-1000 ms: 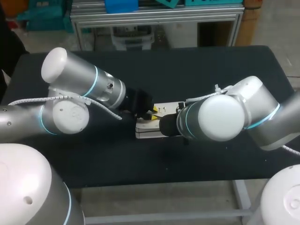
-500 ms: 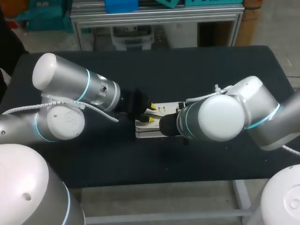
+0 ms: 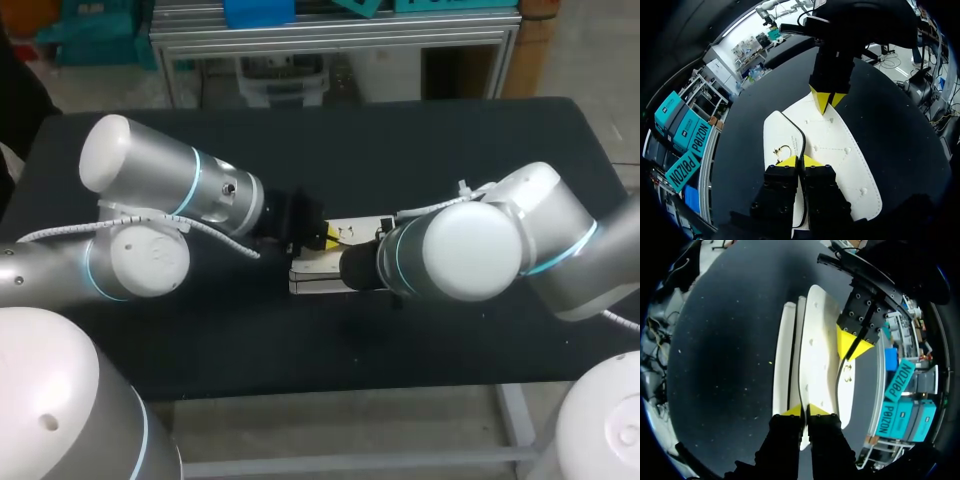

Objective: Pick up the bag, open it, inspect its contents, close it, and place it on the opposite side

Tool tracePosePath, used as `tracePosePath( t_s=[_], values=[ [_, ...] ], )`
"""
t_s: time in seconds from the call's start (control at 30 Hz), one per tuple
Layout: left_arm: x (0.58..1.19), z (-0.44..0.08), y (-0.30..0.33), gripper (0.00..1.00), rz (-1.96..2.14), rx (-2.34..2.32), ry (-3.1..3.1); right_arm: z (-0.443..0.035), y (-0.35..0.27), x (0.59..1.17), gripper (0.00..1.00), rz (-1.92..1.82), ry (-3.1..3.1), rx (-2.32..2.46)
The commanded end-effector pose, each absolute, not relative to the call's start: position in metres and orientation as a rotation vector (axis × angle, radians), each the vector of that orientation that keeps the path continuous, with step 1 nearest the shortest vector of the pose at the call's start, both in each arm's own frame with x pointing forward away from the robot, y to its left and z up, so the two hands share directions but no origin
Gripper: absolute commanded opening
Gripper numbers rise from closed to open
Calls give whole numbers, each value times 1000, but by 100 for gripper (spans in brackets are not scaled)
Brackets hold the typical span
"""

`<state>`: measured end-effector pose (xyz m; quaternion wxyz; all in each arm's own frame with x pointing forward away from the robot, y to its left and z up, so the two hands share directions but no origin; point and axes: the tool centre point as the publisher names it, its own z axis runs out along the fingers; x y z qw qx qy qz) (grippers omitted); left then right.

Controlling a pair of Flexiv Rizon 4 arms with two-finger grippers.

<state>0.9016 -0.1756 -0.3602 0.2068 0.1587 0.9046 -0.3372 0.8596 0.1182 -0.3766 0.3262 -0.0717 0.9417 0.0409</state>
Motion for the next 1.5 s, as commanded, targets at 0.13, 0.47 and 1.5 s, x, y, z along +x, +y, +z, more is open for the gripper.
tracePosePath(
  t_s=[0.13, 0.47, 1.5],
  values=[
    [896, -358, -169, 0, -923, 450, 2512, -382, 117, 858, 0, 139, 2100, -156],
    [891, -358, -164, 0, -907, 417, 2521, -382, 117, 858, 0, 139, 2100, -156],
    [898, -371, -153, 0, -886, 338, 2571, -382, 117, 858, 0, 139, 2100, -156]
  ],
)
